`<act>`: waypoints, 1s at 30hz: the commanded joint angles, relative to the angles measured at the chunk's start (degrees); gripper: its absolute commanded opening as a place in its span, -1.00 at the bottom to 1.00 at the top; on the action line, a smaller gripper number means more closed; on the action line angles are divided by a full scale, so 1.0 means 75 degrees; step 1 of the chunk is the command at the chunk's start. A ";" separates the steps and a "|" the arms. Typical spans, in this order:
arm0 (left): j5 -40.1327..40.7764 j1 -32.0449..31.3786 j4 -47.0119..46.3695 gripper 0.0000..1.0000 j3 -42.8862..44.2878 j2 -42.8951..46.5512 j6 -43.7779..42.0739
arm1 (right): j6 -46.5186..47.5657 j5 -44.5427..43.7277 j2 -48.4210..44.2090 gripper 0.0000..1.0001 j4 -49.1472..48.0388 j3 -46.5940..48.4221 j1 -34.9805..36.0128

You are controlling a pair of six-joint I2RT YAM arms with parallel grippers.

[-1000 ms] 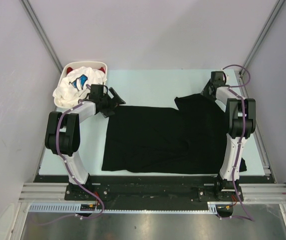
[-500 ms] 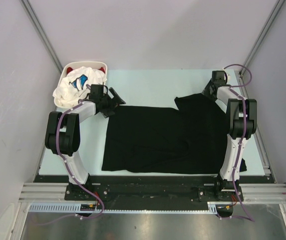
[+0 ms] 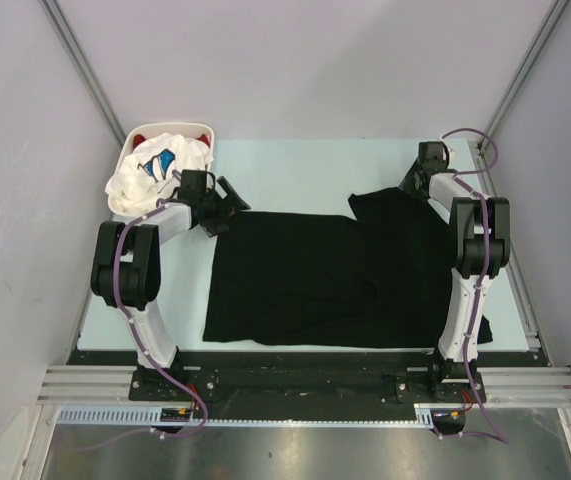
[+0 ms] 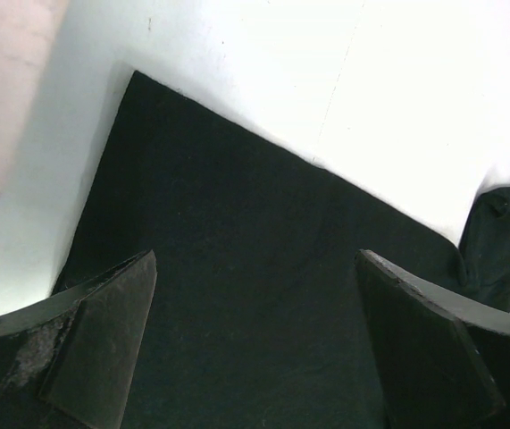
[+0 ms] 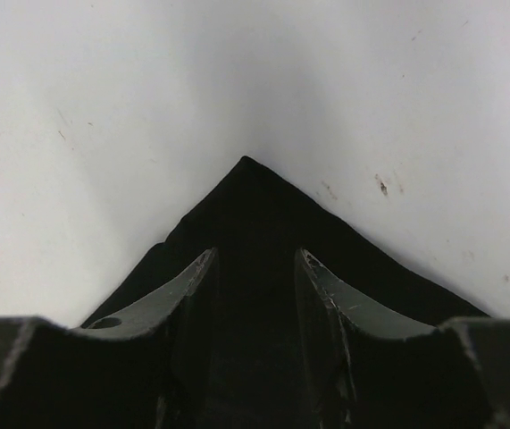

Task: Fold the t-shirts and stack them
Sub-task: Fold the tshirt

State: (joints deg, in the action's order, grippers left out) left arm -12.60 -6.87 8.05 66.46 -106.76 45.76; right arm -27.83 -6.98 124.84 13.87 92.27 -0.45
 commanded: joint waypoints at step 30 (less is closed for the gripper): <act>0.0040 0.0143 0.0308 0.94 0.0596 0.0078 -0.0300 | -0.0297 0.0274 0.0465 -1.00 0.0436 0.0752 -0.0034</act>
State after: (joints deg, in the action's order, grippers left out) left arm -12.56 -6.17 9.78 67.75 -106.76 45.06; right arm -29.91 -5.50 128.07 16.29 95.66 -0.84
